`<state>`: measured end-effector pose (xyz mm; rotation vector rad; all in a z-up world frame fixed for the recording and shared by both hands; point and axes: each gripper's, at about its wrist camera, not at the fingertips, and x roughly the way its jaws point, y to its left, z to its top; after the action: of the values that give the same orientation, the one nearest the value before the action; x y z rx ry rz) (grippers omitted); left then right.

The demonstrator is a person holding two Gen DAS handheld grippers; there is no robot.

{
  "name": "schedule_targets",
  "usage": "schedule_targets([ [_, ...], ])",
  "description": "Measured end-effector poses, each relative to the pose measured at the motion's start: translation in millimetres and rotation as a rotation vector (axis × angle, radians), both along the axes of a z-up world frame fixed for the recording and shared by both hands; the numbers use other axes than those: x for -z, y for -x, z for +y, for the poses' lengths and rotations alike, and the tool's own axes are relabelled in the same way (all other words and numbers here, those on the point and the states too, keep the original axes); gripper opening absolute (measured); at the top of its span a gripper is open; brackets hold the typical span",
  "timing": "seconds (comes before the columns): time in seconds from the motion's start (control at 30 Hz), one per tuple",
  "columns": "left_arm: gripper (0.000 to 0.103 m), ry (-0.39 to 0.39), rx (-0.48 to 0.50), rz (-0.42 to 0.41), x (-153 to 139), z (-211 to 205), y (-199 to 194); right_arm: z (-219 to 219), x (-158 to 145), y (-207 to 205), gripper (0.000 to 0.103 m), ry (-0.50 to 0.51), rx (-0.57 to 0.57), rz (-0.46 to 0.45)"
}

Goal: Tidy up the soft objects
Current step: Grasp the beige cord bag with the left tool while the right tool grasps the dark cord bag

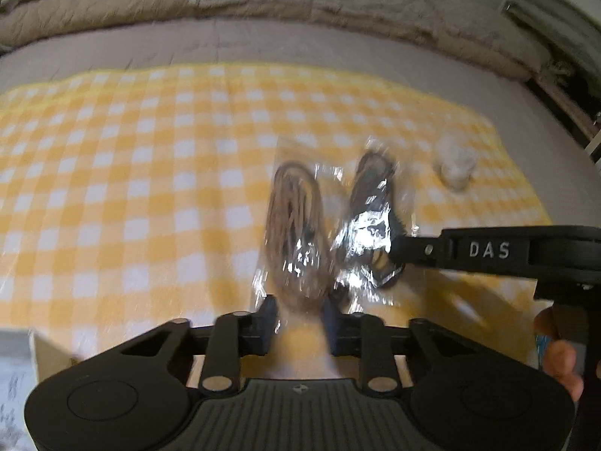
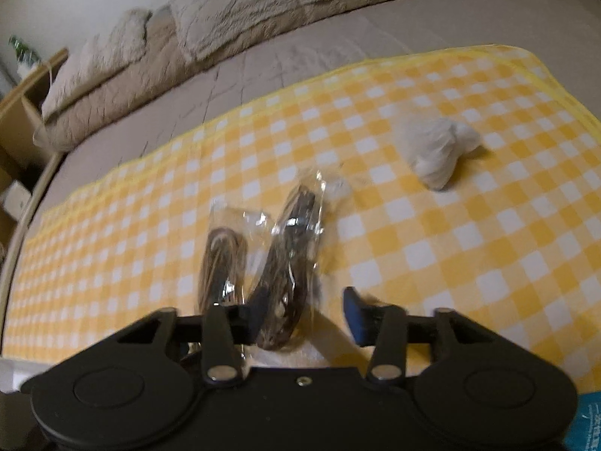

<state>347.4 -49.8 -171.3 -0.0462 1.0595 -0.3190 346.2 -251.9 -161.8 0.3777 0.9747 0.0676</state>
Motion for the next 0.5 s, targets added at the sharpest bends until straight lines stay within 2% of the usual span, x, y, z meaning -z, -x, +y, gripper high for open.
schedule_targets([
  [0.13,0.021,-0.011,0.000,0.016,-3.3,5.7,6.2,6.9,1.7,5.6,0.013,0.020,-0.085,0.021],
  [0.23,0.025,0.019,-0.026,-0.024,-10.2,9.0,7.8,8.6,-3.6,15.2,0.009,0.055,-0.151,0.027],
  [0.4,0.079,0.084,-0.060,-0.114,-19.3,6.9,5.5,-3.4,-10.6,41.8,0.007,0.072,-0.221,0.067],
  [0.5,0.085,0.078,-0.061,-0.167,-17.8,-1.1,-1.8,-13.2,-14.5,59.4,0.006,0.084,-0.264,0.086],
])
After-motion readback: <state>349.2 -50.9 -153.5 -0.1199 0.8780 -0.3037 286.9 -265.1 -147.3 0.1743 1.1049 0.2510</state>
